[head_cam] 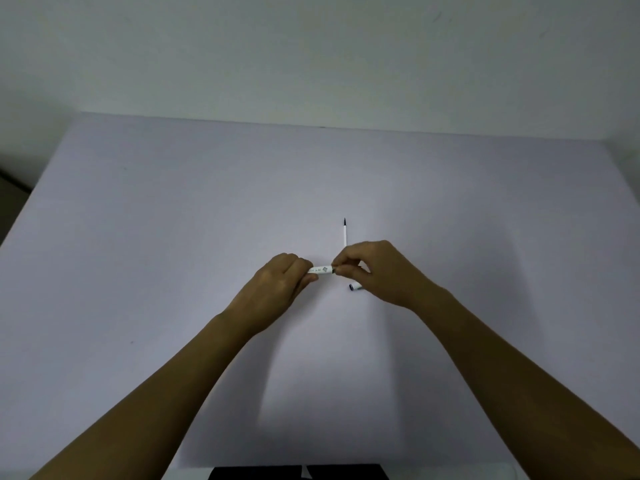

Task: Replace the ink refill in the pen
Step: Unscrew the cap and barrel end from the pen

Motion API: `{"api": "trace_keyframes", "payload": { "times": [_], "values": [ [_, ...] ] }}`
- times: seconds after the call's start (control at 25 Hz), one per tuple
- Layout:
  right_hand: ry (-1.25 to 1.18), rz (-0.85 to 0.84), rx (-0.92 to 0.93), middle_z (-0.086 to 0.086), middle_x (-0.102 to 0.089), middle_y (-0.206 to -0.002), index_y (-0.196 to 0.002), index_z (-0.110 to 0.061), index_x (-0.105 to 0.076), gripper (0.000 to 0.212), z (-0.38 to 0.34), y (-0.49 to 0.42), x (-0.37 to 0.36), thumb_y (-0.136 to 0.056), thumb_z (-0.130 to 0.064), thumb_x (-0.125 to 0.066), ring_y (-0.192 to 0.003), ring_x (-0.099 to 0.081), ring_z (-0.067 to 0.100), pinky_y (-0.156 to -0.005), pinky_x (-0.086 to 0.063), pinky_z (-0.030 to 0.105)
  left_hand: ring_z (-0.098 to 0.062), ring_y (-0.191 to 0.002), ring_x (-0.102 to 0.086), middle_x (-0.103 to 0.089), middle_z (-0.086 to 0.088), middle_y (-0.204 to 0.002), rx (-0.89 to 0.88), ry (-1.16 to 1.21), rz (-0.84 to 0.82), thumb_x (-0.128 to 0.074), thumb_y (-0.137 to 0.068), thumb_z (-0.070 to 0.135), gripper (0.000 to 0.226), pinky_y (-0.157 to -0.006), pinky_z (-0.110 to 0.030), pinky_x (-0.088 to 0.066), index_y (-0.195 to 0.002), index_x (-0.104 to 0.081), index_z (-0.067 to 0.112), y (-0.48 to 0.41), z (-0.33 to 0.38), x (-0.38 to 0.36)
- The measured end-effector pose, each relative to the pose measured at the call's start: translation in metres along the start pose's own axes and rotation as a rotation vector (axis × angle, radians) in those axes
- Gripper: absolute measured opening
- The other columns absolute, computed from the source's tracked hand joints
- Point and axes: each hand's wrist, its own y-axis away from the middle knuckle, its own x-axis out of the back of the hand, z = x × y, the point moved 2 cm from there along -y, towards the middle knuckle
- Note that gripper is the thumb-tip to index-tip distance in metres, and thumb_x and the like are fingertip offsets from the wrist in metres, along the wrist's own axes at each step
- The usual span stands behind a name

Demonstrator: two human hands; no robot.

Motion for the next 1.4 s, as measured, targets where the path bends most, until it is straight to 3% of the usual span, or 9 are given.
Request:
{"api": "trace_keyframes", "payload": {
  "times": [0.16, 0.24, 0.32, 0.48, 0.6, 0.68, 1.0, 1.2, 1.4],
  "values": [
    [-0.077, -0.003, -0.064, -0.008, -0.066, -0.082, -0.094, -0.024, -0.065, 0.014, -0.002, 0.004, 0.006, -0.083, -0.033, -0.064, -0.072, -0.058, -0.001, -0.065, -0.042, 0.006, -0.014, -0.065, -0.035, -0.056, -0.01, -0.07, 0.012, 0.024, 0.016, -0.027, -0.099, 0.038, 0.051, -0.06, -0.019, -0.026, -0.088, -0.06, 0.001, 0.0, 0.001, 0.004],
    [-0.103, -0.039, -0.115, -0.005, -0.07, -0.078, -0.09, -0.022, -0.069, 0.023, -0.001, 0.005, 0.005, -0.092, -0.036, -0.051, -0.066, -0.062, 0.01, -0.058, -0.044, 0.008, -0.015, -0.065, -0.034, -0.056, -0.01, -0.07, 0.004, 0.018, 0.017, -0.027, -0.099, 0.038, 0.051, -0.06, -0.019, -0.024, -0.088, -0.06, 0.001, 0.0, 0.002, 0.007],
    [-0.117, 0.014, -0.075, -0.006, -0.069, -0.073, -0.083, -0.022, -0.069, 0.015, -0.003, 0.007, 0.004, -0.089, -0.03, -0.058, -0.062, -0.063, 0.013, -0.056, -0.047, 0.012, -0.014, -0.065, -0.035, -0.056, -0.01, -0.07, -0.002, 0.013, 0.021, -0.028, -0.099, 0.038, 0.05, -0.062, -0.018, -0.025, -0.088, -0.061, 0.001, 0.001, 0.003, 0.008],
    [-0.187, 0.09, -0.07, -0.009, -0.066, -0.08, -0.088, -0.021, -0.064, 0.013, -0.005, 0.012, 0.006, -0.08, -0.029, -0.069, -0.078, -0.063, 0.006, -0.073, -0.049, 0.015, -0.014, -0.066, -0.036, -0.057, -0.01, -0.071, 0.008, 0.019, 0.043, -0.028, -0.099, 0.038, 0.049, -0.063, -0.016, -0.025, -0.09, -0.06, 0.002, 0.002, 0.006, 0.01],
    [-0.208, 0.026, -0.185, -0.005, -0.067, -0.073, -0.089, -0.016, -0.071, 0.029, -0.006, 0.014, 0.006, -0.091, -0.038, -0.052, -0.065, -0.063, 0.003, -0.06, -0.047, 0.009, -0.014, -0.065, -0.034, -0.055, -0.01, -0.07, -0.008, 0.014, 0.053, -0.028, -0.1, 0.037, 0.049, -0.063, -0.016, -0.024, -0.089, -0.06, 0.001, 0.002, 0.007, 0.012],
    [-0.205, 0.048, -0.131, 0.001, -0.068, -0.075, -0.086, -0.016, -0.07, 0.015, -0.009, 0.015, 0.007, -0.088, -0.028, -0.06, -0.059, -0.057, -0.003, -0.054, -0.043, 0.007, -0.015, -0.066, -0.035, -0.055, -0.01, -0.07, -0.013, 0.016, 0.045, -0.029, -0.1, 0.037, 0.048, -0.063, -0.016, -0.024, -0.089, -0.06, 0.001, 0.003, 0.008, 0.012],
    [-0.242, 0.095, -0.083, -0.013, -0.064, -0.074, -0.087, -0.017, -0.07, 0.007, -0.012, 0.02, 0.007, -0.08, -0.019, -0.07, -0.066, -0.058, -0.007, -0.057, -0.043, 0.007, -0.014, -0.066, -0.035, -0.057, -0.011, -0.071, -0.018, 0.027, 0.061, -0.028, -0.1, 0.037, 0.049, -0.064, -0.015, -0.025, -0.09, -0.06, 0.001, 0.005, 0.014, 0.015],
    [-0.247, 0.088, -0.143, -0.003, -0.07, -0.079, -0.09, -0.021, -0.069, 0.012, -0.011, 0.022, 0.008, -0.083, -0.03, -0.065, -0.064, -0.062, 0.008, -0.056, -0.047, 0.016, -0.015, -0.066, -0.035, -0.057, -0.011, -0.071, -0.021, 0.022, 0.069, -0.029, -0.099, 0.037, 0.048, -0.063, -0.016, -0.024, -0.091, -0.06, 0.001, 0.004, 0.015, 0.016],
    [-0.324, 0.084, -0.094, -0.007, -0.064, -0.079, -0.092, -0.021, -0.064, 0.015, -0.014, 0.021, 0.009, -0.079, -0.019, -0.071, -0.073, -0.059, -0.003, -0.063, -0.048, 0.011, -0.015, -0.066, -0.036, -0.057, -0.011, -0.072, -0.019, 0.026, 0.072, -0.029, -0.099, 0.036, 0.048, -0.064, -0.016, -0.024, -0.091, -0.06, 0.0, 0.004, 0.015, 0.015]
  ]
}}
